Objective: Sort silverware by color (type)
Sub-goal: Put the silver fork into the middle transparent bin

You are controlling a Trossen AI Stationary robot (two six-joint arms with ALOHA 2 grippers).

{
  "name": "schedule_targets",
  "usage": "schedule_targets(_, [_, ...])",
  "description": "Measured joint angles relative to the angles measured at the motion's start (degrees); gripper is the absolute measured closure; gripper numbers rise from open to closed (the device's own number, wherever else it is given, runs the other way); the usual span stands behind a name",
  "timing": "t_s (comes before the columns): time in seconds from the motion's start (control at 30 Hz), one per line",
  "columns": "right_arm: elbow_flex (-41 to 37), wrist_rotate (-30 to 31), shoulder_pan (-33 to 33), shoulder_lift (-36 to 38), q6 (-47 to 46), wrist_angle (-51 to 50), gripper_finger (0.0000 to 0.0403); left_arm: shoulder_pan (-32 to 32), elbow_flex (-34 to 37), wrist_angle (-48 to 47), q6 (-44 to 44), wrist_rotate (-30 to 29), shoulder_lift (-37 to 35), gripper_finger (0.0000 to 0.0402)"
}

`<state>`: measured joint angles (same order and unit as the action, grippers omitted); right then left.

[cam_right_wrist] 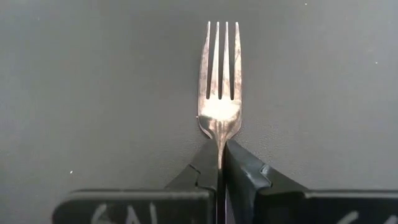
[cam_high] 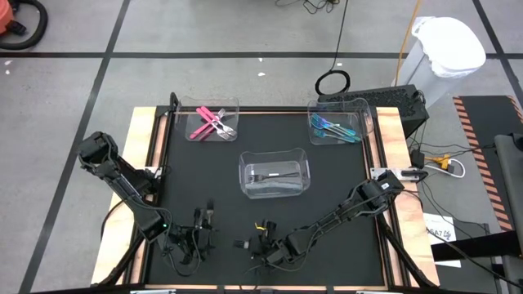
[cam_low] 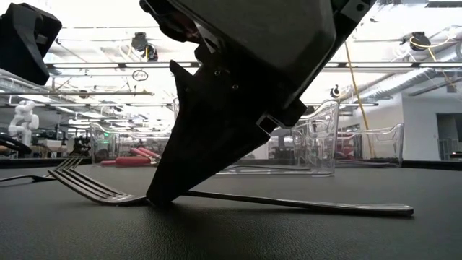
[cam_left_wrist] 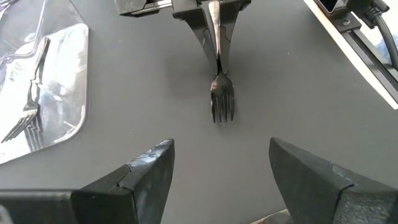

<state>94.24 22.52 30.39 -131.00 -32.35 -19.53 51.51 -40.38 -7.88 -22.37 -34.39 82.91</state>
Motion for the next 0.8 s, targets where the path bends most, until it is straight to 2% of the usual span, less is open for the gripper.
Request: schedule_targets(0.8, [-0.22,1.20,0.87,1.81,1.80,0.68,0.0394,0.00,0.01,0.00,0.13,-0.02,0.00,0.0139])
